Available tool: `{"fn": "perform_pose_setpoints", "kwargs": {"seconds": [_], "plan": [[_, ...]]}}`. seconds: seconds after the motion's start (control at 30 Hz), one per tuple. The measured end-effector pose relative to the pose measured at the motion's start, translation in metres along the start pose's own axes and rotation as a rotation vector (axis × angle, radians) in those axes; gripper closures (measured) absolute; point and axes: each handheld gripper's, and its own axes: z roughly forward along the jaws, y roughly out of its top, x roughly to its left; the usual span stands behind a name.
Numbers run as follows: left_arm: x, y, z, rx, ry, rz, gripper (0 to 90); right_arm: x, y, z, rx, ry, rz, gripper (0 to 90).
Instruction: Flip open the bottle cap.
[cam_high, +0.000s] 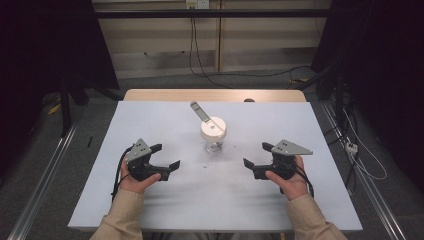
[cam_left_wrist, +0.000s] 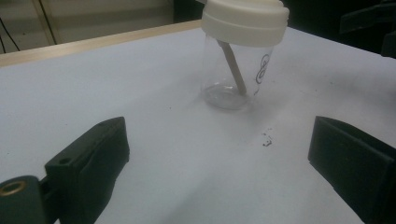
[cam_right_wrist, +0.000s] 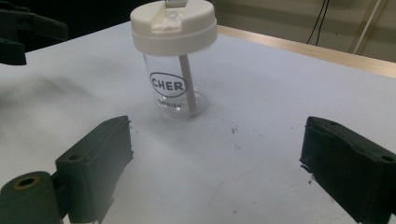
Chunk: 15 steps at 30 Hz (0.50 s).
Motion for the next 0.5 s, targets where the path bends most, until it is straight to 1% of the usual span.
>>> {"fn": "perform_pose_setpoints", "kwargs": {"seconds": [0.03,0.1,0.2,0.23,0.27,0.3,0.43,0.5], "plan": [[0.0,0.0,-0.002,-0.001,0.002,0.005,5.0,-0.001,-0.002,-0.002,0.001,-0.002,0.002,8.6],[0.0,-0.001,-0.005,-0.006,0.003,0.001,4.9,-0.002,-0.005,-0.005,-0.001,-0.008,0.002,8.6],[0.0,-0.002,-0.01,-0.007,0.009,0.004,4.9,-0.005,-0.009,-0.011,-0.005,-0.017,0.001,8.7],[0.001,-0.003,-0.012,-0.005,0.009,0.01,5.0,-0.005,-0.01,-0.012,-0.004,-0.02,0.002,8.7],[0.001,-0.004,-0.013,-0.005,0.011,0.007,5.0,-0.006,-0.012,-0.014,-0.006,-0.023,0.002,8.7],[0.002,-0.005,-0.014,-0.004,0.012,0.001,5.0,-0.007,-0.013,-0.016,-0.005,-0.026,0.0,8.7],[0.004,-0.008,-0.019,-0.002,0.019,0.004,5.0,-0.009,-0.02,-0.02,0.005,-0.034,-0.001,8.8],[0.004,-0.008,-0.021,-0.001,0.015,0.008,5.0,-0.009,-0.023,-0.022,0.005,-0.038,-0.001,8.8]]}}
